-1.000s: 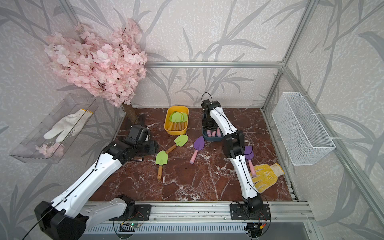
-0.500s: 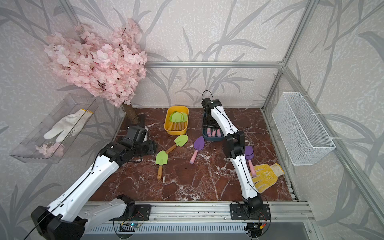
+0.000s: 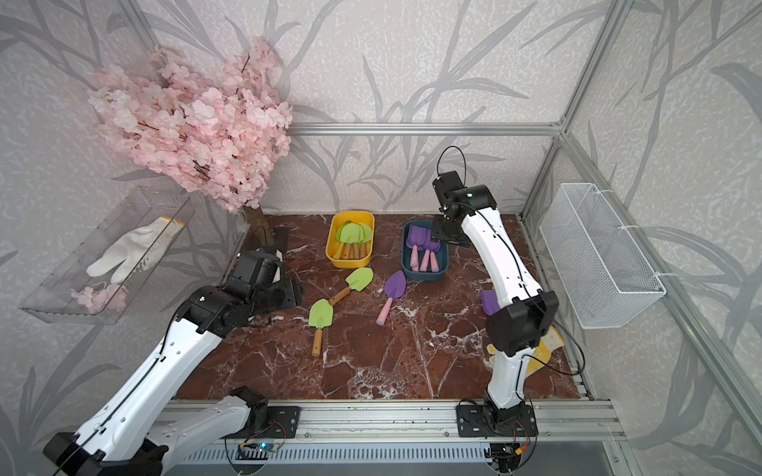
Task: Sort the small shovels by color and place them into the storage box
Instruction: Pick up the shovel from the center of the board.
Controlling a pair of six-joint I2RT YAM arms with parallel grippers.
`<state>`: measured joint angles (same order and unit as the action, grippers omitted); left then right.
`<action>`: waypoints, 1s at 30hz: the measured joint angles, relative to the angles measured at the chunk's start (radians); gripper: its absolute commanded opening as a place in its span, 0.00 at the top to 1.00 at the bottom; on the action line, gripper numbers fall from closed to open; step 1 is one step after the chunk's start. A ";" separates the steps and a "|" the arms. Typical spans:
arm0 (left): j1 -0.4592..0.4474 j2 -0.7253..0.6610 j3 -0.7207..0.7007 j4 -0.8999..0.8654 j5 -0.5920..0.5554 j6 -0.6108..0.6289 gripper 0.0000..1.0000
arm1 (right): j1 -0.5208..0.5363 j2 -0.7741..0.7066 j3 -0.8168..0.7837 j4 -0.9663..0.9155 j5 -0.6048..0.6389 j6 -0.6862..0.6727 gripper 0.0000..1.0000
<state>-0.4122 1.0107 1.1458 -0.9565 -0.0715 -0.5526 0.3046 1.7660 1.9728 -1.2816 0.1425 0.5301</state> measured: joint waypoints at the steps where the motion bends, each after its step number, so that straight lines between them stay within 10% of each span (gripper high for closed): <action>1: -0.002 -0.003 0.000 -0.003 -0.002 0.000 0.43 | -0.012 -0.064 -0.090 0.031 -0.001 0.011 0.37; 14: -0.112 0.043 -0.016 -0.002 0.006 -0.034 0.44 | -0.150 -0.421 -0.704 0.190 -0.070 0.072 0.37; 30: -0.233 0.368 0.010 0.009 -0.026 -0.008 0.35 | -0.204 -0.507 -0.802 0.214 -0.167 0.048 0.37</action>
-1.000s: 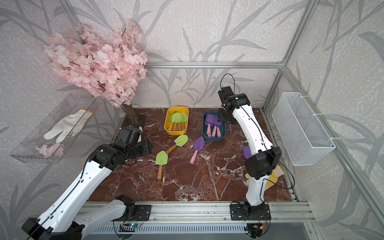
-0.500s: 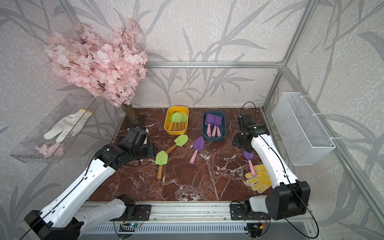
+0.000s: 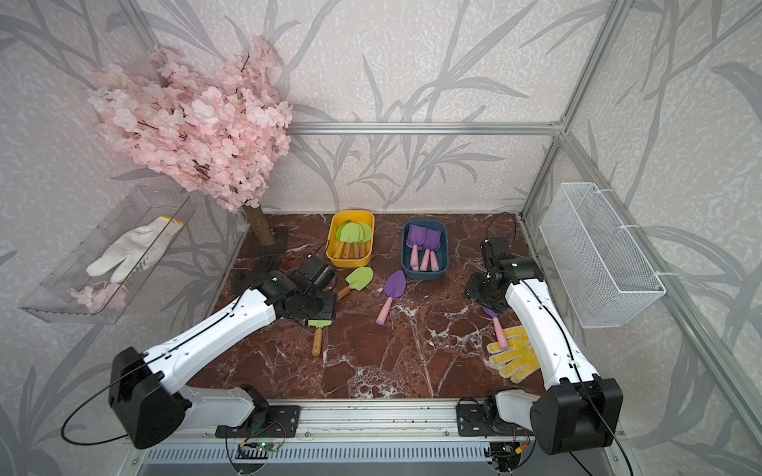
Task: Sort the small shovels by color and place them into the storage box
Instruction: Pick up the shovel from the center of the board.
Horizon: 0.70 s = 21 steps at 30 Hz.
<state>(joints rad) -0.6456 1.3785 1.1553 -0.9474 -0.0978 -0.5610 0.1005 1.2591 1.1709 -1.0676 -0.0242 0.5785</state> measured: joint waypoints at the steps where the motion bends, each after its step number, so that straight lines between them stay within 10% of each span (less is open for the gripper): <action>1: 0.001 0.029 0.020 -0.005 -0.008 0.021 0.35 | -0.002 -0.002 0.000 0.001 -0.003 -0.002 0.37; 21: 0.170 0.568 0.427 -0.185 0.064 0.541 0.33 | -0.021 -0.017 -0.013 0.010 -0.039 -0.044 0.38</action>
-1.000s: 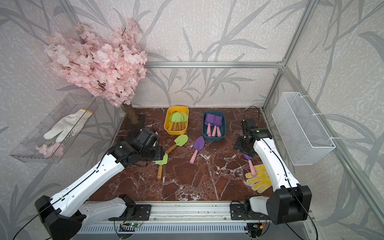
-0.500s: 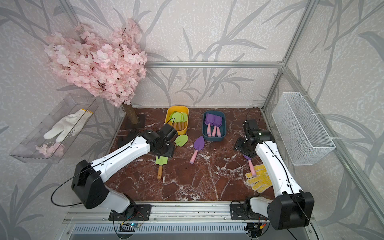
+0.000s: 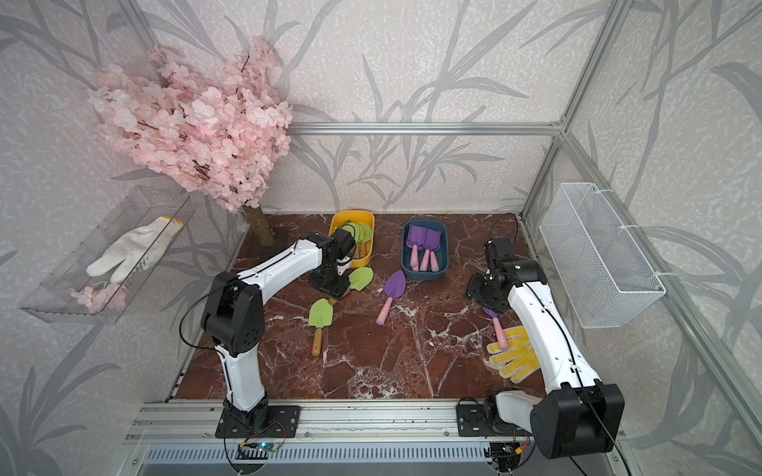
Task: Sort the small shovels by color and place them into the storage box
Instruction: Pick up the shovel from the center of the board.
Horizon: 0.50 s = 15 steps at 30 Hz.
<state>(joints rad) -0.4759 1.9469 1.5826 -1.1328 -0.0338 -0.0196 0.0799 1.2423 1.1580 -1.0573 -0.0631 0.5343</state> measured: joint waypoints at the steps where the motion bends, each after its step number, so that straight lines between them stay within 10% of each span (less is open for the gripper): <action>1: 0.000 0.006 0.003 0.000 0.007 0.009 0.33 | 0.000 0.000 0.000 0.000 0.000 -0.001 0.38; 15: -0.001 0.080 0.037 0.008 0.002 0.074 0.33 | -0.001 0.002 -0.019 0.011 -0.004 -0.009 0.38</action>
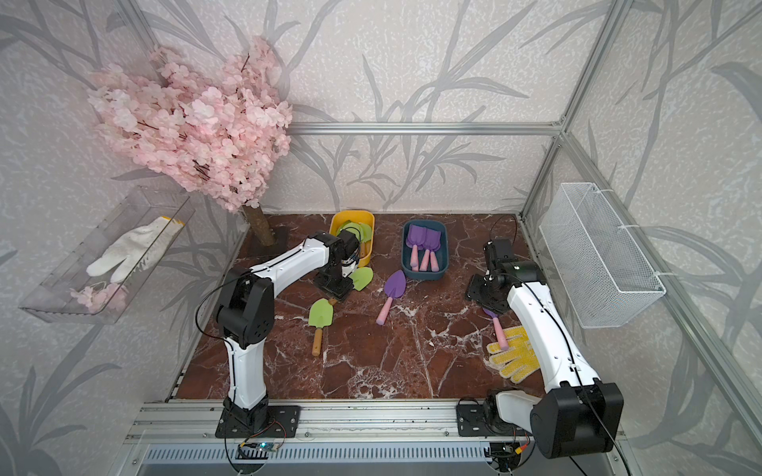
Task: Sort the small shovels by color and place them into the storage box
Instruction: Pick up the shovel from the center of the board.
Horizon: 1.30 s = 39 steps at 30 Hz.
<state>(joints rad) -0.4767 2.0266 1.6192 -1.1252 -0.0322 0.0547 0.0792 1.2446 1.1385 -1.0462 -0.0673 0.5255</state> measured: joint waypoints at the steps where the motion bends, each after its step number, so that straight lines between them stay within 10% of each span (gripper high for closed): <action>1: 0.000 0.007 0.002 0.002 -0.002 0.002 0.33 | 0.000 0.000 0.000 0.001 -0.002 0.000 0.38; 39: 0.006 0.130 0.065 0.030 0.016 0.050 0.58 | -0.002 0.064 -0.010 0.016 -0.013 -0.026 0.39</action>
<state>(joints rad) -0.4709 2.1563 1.6840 -1.0954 -0.0166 0.1043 0.0772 1.3083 1.1282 -1.0298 -0.0807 0.4995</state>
